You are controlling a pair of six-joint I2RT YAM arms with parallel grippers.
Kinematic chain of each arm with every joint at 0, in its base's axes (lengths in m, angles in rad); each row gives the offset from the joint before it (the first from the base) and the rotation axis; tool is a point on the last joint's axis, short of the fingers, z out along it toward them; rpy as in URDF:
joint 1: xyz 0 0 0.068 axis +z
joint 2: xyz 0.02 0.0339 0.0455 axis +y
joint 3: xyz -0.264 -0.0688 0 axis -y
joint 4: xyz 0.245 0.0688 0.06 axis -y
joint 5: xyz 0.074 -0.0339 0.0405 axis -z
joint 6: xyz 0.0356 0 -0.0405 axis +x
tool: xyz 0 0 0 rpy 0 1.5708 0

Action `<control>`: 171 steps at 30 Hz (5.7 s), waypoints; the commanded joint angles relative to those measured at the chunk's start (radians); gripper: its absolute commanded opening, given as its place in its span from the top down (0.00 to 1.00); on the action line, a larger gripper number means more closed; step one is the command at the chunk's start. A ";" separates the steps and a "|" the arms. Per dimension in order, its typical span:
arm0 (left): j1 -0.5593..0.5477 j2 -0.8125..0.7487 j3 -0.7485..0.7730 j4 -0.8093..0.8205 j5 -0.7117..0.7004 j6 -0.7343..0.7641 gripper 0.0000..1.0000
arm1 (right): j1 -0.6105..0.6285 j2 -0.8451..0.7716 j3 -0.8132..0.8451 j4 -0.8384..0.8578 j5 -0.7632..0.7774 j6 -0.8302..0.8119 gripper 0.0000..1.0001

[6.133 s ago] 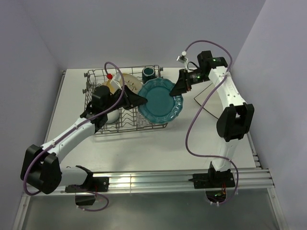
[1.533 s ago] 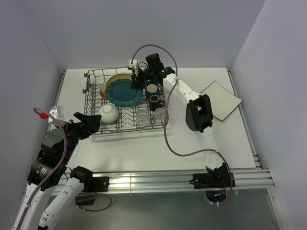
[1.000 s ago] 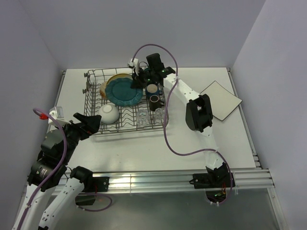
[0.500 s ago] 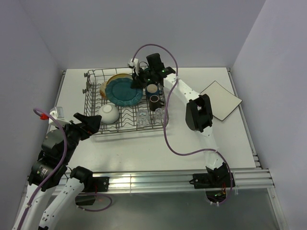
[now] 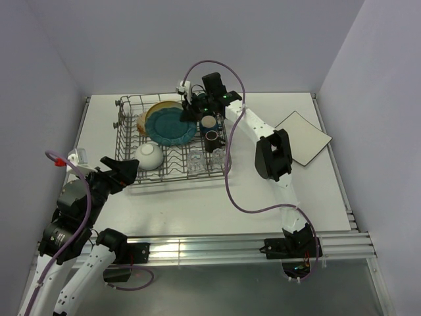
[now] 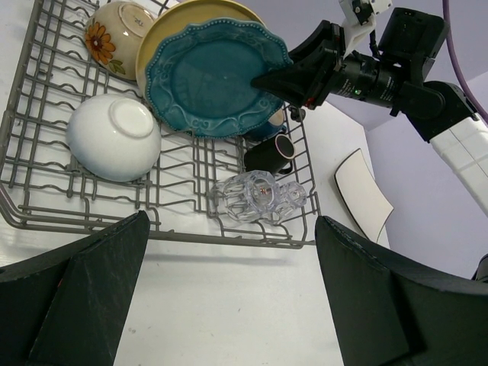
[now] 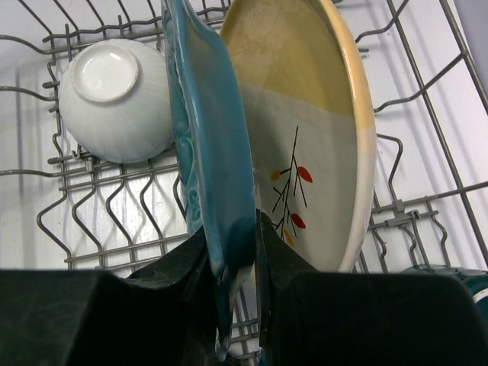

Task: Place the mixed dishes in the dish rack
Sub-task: Insert the plate into the dish rack

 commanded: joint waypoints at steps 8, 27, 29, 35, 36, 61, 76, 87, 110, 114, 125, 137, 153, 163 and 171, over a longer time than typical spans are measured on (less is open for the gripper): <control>0.000 -0.021 0.008 0.007 0.003 -0.012 0.03 | 0.007 -0.027 0.070 0.033 -0.103 -0.111 1.00; 0.000 0.010 -0.001 0.031 0.014 -0.008 0.03 | 0.025 -0.002 0.054 0.008 -0.037 -0.167 0.98; 0.000 0.009 -0.007 0.033 0.012 -0.008 0.03 | 0.027 -0.036 0.009 0.036 -0.039 -0.171 0.97; 0.000 0.007 -0.018 0.042 0.015 -0.009 0.03 | 0.027 -0.097 -0.070 0.067 -0.039 -0.186 0.95; 0.000 0.009 -0.019 0.047 0.015 -0.009 0.03 | 0.027 -0.100 -0.072 0.065 -0.036 -0.188 0.94; 0.000 -0.030 -0.013 0.014 0.007 -0.025 0.03 | 0.024 -0.162 -0.055 0.163 -0.080 0.004 0.99; 0.000 -0.044 -0.012 0.002 0.003 -0.029 0.03 | 0.002 -0.159 -0.003 0.226 -0.108 0.131 1.00; 0.000 -0.033 -0.015 0.011 0.007 -0.026 0.03 | -0.029 -0.156 0.027 0.260 -0.134 0.189 1.00; 0.000 -0.044 -0.030 0.005 0.006 -0.032 0.03 | -0.029 -0.099 0.067 0.174 -0.149 0.038 1.00; 0.000 -0.036 -0.035 0.010 0.009 -0.029 0.03 | -0.019 -0.096 0.054 0.133 -0.142 -0.022 1.00; 0.000 -0.034 -0.041 0.013 0.007 -0.031 0.03 | 0.004 -0.133 -0.041 0.053 -0.142 -0.143 1.00; 0.000 -0.039 -0.052 0.019 0.012 -0.035 0.02 | 0.051 -0.084 0.010 -0.104 -0.076 -0.257 1.00; 0.000 -0.047 -0.045 0.004 0.006 -0.040 0.02 | 0.062 -0.010 0.030 -0.018 0.033 -0.130 0.98; 0.000 -0.047 -0.044 0.001 0.004 -0.037 0.02 | 0.048 -0.034 -0.022 0.027 0.045 -0.050 0.92; 0.000 -0.062 -0.056 -0.004 0.006 -0.049 0.03 | -0.004 -0.083 -0.128 0.102 -0.070 -0.024 0.89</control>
